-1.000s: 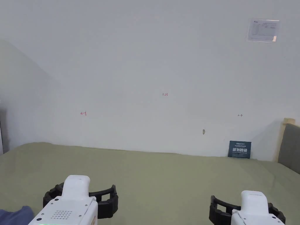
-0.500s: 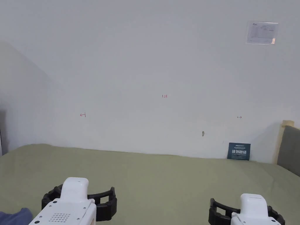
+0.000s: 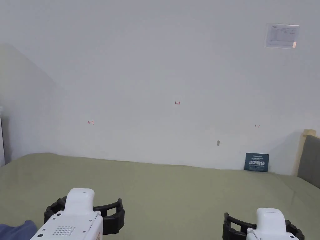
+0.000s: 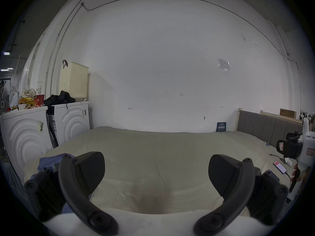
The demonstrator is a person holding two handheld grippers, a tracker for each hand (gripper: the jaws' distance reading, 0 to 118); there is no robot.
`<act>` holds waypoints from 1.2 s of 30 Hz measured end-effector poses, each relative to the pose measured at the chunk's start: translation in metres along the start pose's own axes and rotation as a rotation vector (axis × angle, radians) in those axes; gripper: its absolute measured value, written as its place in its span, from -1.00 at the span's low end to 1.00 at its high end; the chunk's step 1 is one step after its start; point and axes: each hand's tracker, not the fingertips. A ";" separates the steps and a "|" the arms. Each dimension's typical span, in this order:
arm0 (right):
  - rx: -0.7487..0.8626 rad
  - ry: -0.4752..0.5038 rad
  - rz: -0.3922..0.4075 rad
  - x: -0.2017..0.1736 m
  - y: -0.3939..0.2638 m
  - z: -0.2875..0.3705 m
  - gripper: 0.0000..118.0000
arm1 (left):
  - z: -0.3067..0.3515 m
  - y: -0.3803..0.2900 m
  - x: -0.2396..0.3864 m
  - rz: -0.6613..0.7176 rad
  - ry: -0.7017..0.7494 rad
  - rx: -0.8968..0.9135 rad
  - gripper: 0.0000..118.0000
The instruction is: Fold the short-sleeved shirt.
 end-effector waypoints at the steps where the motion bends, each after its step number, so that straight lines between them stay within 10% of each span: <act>1: 0.000 0.001 0.001 0.000 0.000 0.000 1.00 | 0.001 0.000 0.000 -0.003 -0.002 0.001 1.00; 36: -0.005 -0.005 0.000 -0.002 -0.005 -0.002 1.00 | 0.000 -0.003 0.002 -0.002 -0.011 -0.009 1.00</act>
